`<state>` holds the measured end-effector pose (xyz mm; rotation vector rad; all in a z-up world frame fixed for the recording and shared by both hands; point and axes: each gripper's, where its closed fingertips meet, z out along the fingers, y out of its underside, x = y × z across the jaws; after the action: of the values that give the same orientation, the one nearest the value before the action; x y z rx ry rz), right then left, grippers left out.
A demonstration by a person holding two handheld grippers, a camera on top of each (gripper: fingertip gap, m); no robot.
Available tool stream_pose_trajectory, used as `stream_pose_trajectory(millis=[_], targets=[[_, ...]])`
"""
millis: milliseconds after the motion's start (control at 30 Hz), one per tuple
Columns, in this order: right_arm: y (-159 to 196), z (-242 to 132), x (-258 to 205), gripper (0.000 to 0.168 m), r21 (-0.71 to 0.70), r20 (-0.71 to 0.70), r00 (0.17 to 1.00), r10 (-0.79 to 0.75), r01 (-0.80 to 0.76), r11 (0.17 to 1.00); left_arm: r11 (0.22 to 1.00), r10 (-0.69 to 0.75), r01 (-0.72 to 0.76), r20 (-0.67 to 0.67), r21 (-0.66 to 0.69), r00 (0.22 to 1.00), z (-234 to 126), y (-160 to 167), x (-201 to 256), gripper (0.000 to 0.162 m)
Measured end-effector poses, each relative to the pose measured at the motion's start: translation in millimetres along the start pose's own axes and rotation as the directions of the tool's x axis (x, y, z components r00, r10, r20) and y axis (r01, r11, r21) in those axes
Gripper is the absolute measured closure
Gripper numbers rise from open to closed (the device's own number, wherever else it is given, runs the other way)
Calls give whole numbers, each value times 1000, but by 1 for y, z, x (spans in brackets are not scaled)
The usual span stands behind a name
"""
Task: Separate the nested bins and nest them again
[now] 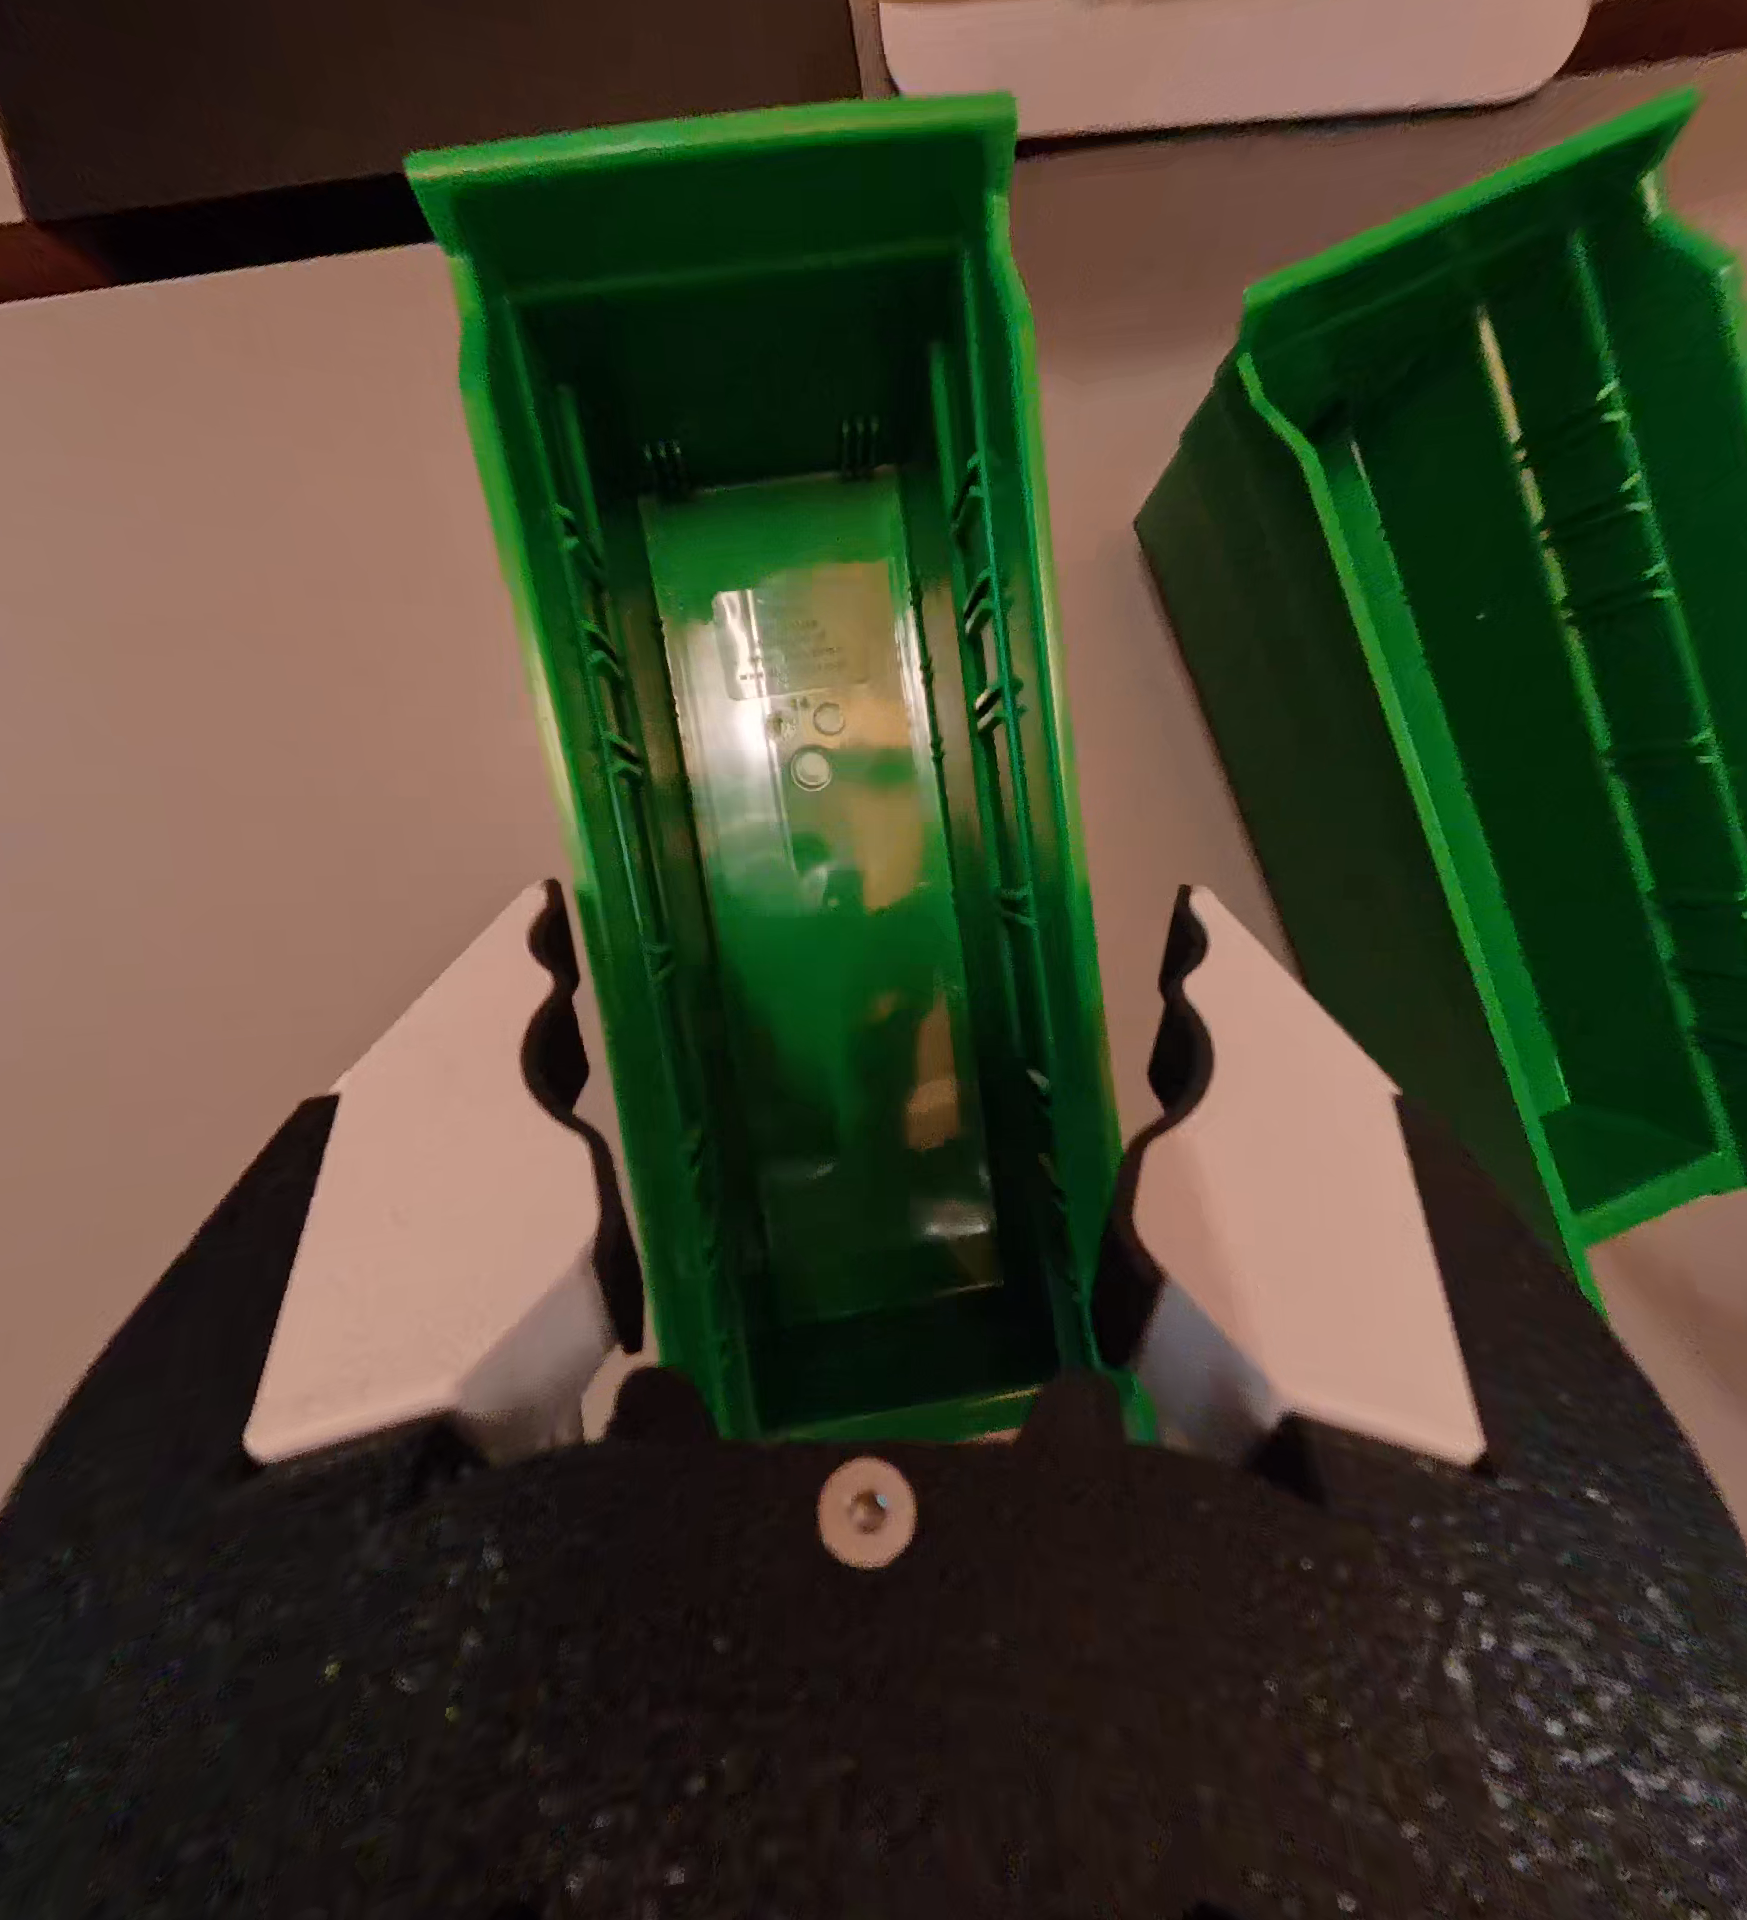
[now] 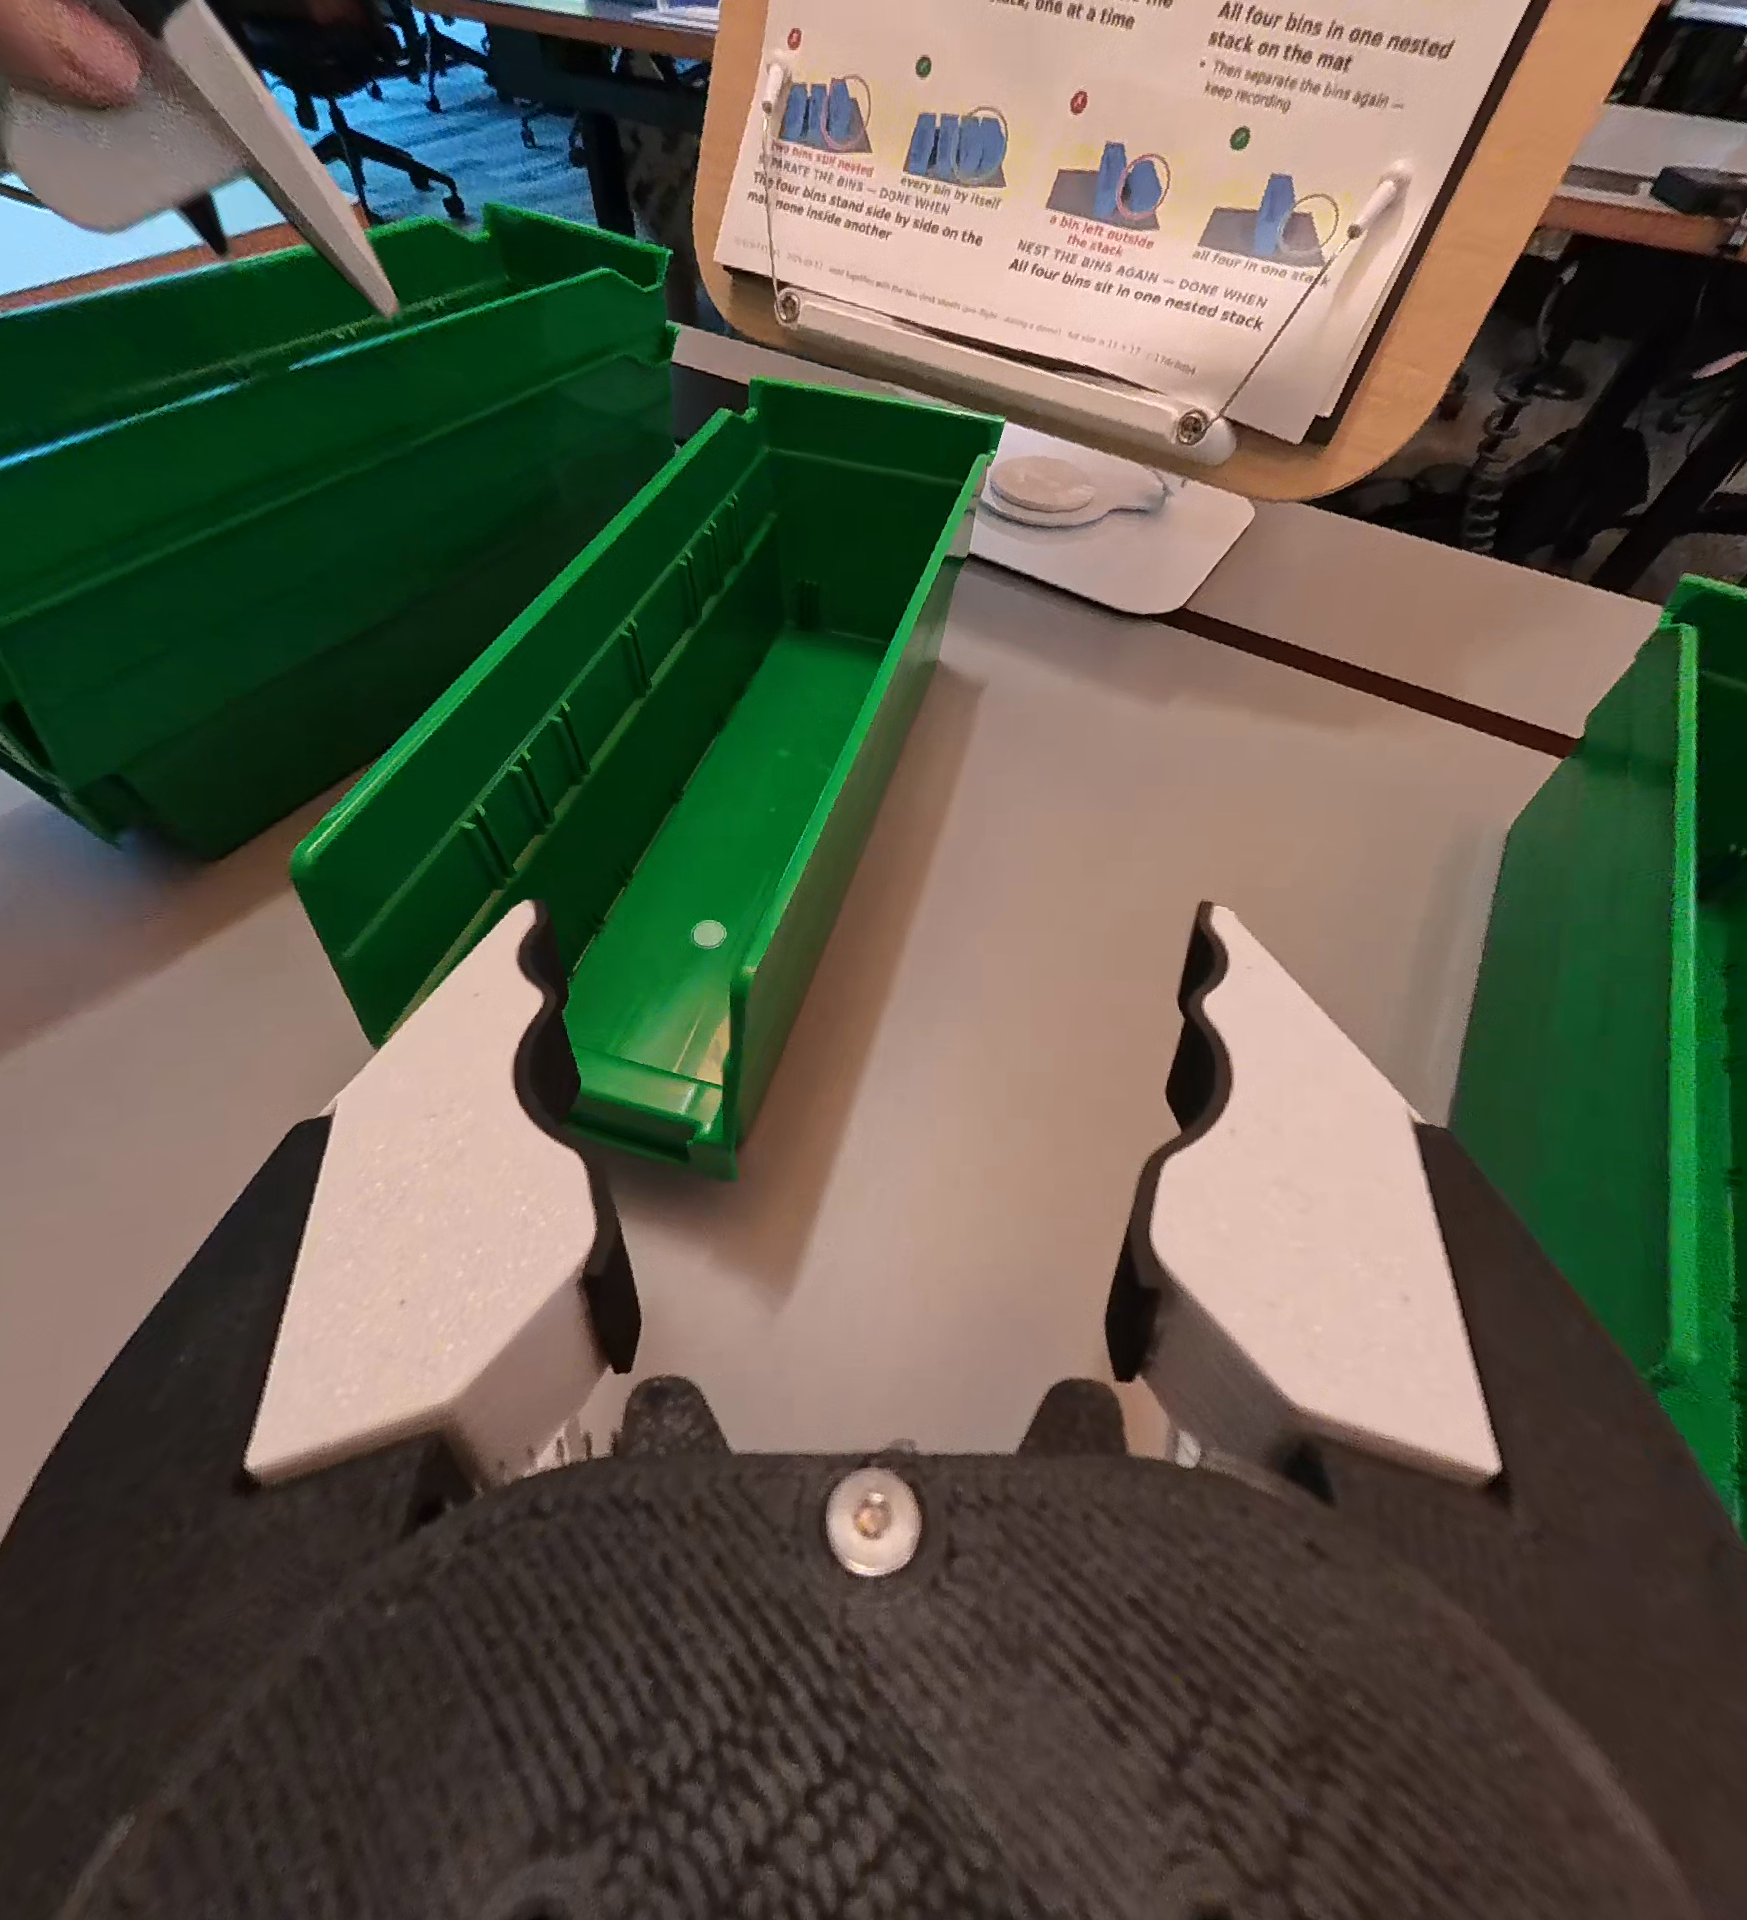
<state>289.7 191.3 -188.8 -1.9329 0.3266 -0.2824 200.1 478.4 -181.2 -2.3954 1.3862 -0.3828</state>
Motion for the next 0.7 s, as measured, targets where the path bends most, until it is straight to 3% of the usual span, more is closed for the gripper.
stream_pose_trajectory(millis=[267,533,700], targets=[[6,-10,9,51,-14,-34,999,0,-1,1000,980,34,-33,0,195,999,-36,3,-21,53],[1,-52,40,51,31,-161,986,45,-41,999,910,7,56,-151,410,989,-54,45,-40,53],[24,-52,35,52,-27,-174,983,61,-67,997,904,-22,140,-283,404,959,-54,47,-35,51]])
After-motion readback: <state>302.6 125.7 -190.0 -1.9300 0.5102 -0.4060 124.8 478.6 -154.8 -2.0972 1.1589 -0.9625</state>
